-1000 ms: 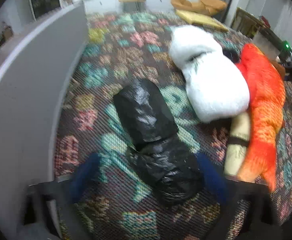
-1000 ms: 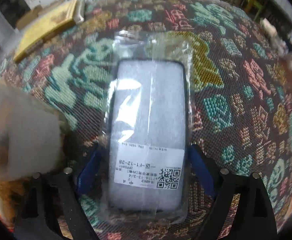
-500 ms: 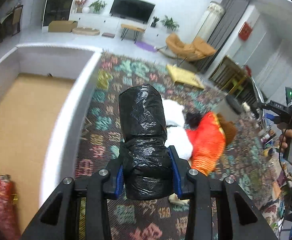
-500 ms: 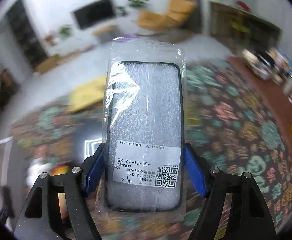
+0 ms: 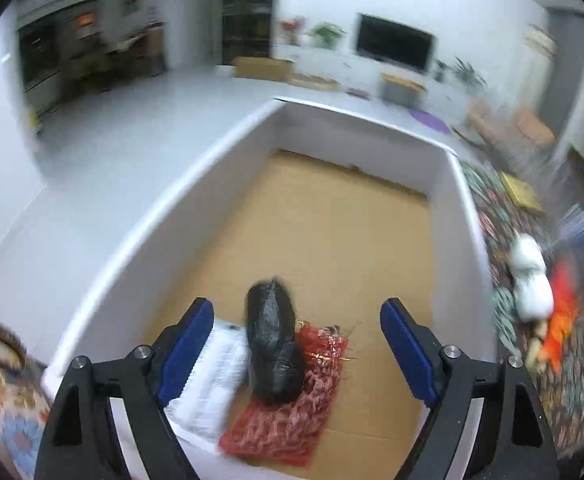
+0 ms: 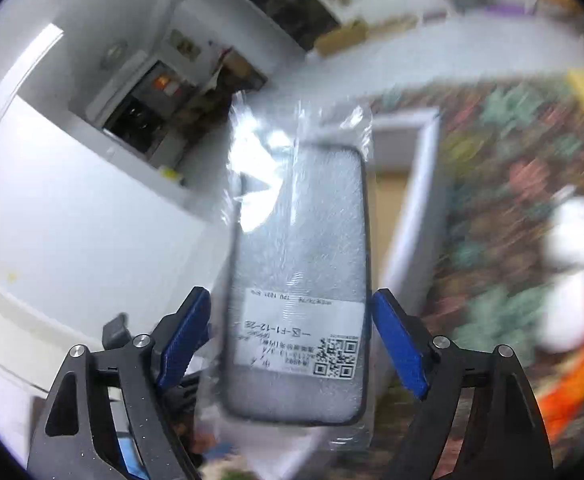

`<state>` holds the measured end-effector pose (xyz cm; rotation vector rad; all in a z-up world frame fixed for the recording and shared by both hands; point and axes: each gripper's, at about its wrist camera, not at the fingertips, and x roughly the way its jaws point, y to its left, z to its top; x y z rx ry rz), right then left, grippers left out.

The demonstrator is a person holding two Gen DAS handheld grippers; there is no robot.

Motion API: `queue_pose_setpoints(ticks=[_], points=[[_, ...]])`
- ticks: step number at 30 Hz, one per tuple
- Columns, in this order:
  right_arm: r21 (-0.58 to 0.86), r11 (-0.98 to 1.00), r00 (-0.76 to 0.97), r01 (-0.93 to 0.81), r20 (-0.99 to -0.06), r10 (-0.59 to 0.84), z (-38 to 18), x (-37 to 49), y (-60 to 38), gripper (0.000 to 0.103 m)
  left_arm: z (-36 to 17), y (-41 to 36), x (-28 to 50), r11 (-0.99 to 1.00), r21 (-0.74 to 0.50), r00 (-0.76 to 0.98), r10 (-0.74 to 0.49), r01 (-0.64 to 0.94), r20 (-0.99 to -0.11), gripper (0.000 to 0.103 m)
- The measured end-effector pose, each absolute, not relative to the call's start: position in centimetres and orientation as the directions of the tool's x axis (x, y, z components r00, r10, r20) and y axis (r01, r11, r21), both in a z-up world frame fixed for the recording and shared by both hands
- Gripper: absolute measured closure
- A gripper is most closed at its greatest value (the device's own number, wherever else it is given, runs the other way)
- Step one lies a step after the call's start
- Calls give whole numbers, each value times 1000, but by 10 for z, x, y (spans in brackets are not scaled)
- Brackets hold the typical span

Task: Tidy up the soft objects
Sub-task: 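Drop the black roll and clear bag into the white box, opening both grippers, then grasp the orange plush fish with the right gripper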

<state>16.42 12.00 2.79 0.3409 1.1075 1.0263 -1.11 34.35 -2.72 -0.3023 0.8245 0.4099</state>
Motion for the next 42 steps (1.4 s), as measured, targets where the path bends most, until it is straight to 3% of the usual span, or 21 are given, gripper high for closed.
queue_pose_setpoints(ticks=[4, 6, 8, 11, 14, 17, 20, 23, 30, 42], points=[[610, 585, 188, -534, -589, 786, 16, 161, 83, 18, -23, 337, -28, 887, -115, 643, 229, -446, -731, 18], [496, 681, 325, -538, -624, 711, 7, 160, 36, 18, -20, 320, -31, 910, -141, 675, 178, -390, -716, 18], [323, 808, 506, -493, -649, 568, -13, 154, -16, 18, -16, 297, -29, 933, -189, 705, 89, -307, -704, 18], [85, 954, 684, -289, -679, 268, -55, 140, -99, 18, -10, 239, -18, 963, -243, 728, -84, -116, -680, 18], [-34, 997, 680, -73, -733, 25, -103, 140, -169, 18, -24, 163, -4, 961, -266, 683, -242, 73, -689, 5], [-72, 994, 600, 77, -793, -104, -143, 145, -213, 18, -65, 108, 19, 961, -235, 629, -273, 145, -728, 2], [21, 991, 574, 131, -817, -59, -152, 155, -235, 18, -118, 81, 60, 986, -124, 585, -168, 115, -793, 3], [5, 992, 583, 127, -810, -70, -150, 157, -232, 15, -142, 85, 95, 997, -58, 601, -78, 52, -796, 3], [13, 992, 590, 126, -805, -64, -154, 148, -239, 12, -168, 87, 115, 999, 3, 585, -19, 37, -810, 0], [17, 992, 594, 128, -802, -63, -157, 153, -240, 11, -168, 89, 116, 999, -8, 585, -27, 36, -810, 0]])
